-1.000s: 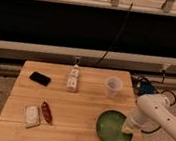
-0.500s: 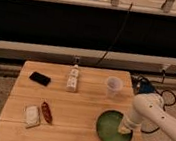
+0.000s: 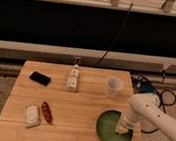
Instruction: Push the ceramic bowl across the table
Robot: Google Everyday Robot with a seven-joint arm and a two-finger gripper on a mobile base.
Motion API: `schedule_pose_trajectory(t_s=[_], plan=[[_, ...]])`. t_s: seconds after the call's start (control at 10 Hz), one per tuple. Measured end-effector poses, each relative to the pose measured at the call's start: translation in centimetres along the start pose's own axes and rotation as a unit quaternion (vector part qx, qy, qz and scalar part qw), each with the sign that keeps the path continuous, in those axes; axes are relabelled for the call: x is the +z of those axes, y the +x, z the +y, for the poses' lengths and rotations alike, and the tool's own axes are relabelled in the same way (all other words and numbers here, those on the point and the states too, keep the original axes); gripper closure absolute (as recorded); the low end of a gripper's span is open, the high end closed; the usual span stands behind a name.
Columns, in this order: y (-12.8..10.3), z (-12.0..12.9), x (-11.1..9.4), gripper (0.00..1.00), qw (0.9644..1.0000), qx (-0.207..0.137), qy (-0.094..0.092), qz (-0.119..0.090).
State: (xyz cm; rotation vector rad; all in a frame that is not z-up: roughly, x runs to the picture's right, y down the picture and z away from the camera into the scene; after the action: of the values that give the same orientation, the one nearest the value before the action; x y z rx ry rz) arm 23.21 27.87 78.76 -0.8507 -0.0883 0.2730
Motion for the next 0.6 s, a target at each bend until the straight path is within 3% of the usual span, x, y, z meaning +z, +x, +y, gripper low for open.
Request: schedule_pose_trajectory(t_s=[0.6], plan=[[-0.05,-0.11,0.16,0.96,1.0000,0.000,-0.004,0.000]])
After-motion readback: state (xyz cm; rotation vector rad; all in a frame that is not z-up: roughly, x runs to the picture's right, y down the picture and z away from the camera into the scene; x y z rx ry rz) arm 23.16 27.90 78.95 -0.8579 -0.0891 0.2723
